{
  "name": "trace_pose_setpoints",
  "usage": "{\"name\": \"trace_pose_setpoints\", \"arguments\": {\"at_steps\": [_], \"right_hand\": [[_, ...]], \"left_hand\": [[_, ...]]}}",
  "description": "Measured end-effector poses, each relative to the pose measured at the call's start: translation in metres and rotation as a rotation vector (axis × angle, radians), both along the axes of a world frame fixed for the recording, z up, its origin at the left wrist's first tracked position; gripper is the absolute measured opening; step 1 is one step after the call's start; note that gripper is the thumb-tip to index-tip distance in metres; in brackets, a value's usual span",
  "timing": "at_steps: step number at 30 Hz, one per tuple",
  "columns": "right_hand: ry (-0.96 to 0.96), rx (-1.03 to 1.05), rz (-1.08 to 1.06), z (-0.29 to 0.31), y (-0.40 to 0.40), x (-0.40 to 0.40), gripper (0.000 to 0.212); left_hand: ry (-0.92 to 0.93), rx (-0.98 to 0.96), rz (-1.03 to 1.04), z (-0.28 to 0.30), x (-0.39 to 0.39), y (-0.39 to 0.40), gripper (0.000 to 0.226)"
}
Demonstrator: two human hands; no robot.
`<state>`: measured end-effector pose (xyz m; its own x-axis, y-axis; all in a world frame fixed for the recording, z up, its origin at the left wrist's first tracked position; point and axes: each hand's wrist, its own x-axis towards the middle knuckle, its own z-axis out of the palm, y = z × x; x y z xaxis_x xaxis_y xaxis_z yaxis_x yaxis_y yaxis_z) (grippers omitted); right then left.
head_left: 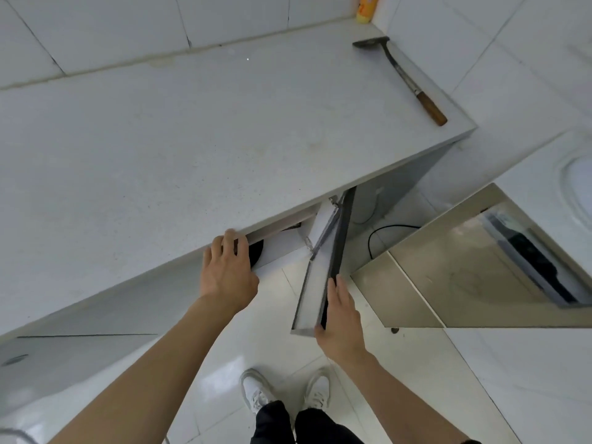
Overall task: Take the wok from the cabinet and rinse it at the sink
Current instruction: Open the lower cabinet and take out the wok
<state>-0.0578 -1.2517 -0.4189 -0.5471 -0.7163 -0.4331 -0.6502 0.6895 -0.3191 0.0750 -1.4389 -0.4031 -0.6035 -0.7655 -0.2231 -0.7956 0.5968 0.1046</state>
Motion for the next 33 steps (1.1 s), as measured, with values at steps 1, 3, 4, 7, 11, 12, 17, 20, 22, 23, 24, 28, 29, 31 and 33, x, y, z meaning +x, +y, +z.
{"name": "trace_pose_setpoints", "arguments": {"at_steps": [1,3,4,7,11,12,17,20,22,23,24,28,29,31,33], "right_hand": [[0.029,0.028,0.031,0.002,0.005,-0.007,0.097],[0.073,0.081,0.084,0.006,0.016,-0.023,0.097],[0.089,0.108,0.106,0.008,0.02,-0.03,0.098],[0.176,0.171,0.157,0.01,0.03,-0.048,0.096],[0.256,0.215,0.168,0.005,0.043,-0.072,0.089],[0.261,0.219,0.162,0.003,0.047,-0.078,0.088],[0.293,0.25,0.093,-0.004,0.056,-0.1,0.079],[0.284,0.26,0.012,-0.006,0.056,-0.114,0.079],[0.261,0.249,-0.047,-0.008,0.059,-0.125,0.082],[0.253,0.245,-0.067,-0.009,0.061,-0.131,0.083],[0.25,0.243,-0.079,-0.009,0.063,-0.138,0.085],[0.239,0.224,-0.092,-0.012,0.07,-0.162,0.087],[0.234,0.212,-0.097,-0.014,0.072,-0.166,0.086],[0.218,0.186,-0.118,-0.017,0.074,-0.168,0.085],[0.196,0.161,-0.15,-0.019,0.075,-0.165,0.084]], "left_hand": [[-0.005,0.004,-0.016,0.001,-0.005,-0.001,0.065],[-0.021,0.016,-0.051,0.003,-0.014,-0.005,0.059],[-0.029,0.019,-0.066,0.005,-0.017,-0.008,0.057],[-0.037,0.011,-0.107,0.008,-0.028,-0.017,0.056],[-0.019,0.04,-0.123,0.011,-0.042,-0.025,0.054],[-0.028,0.039,-0.112,0.012,-0.046,-0.026,0.055],[-0.098,0.021,-0.066,0.011,-0.056,-0.024,0.058],[-0.114,0.016,-0.077,0.007,-0.055,-0.024,0.061],[-0.12,0.012,-0.081,0.004,-0.055,-0.025,0.063],[-0.127,0.009,-0.081,0.003,-0.055,-0.025,0.064],[-0.131,0.007,-0.082,0.002,-0.055,-0.025,0.065],[-0.133,0.006,-0.089,0.001,-0.056,-0.025,0.064],[-0.132,0.003,-0.085,0.0,-0.056,-0.025,0.064],[-0.146,-0.007,-0.079,0.0,-0.058,-0.025,0.067],[-0.168,-0.016,-0.084,0.001,-0.059,-0.025,0.071]]}}
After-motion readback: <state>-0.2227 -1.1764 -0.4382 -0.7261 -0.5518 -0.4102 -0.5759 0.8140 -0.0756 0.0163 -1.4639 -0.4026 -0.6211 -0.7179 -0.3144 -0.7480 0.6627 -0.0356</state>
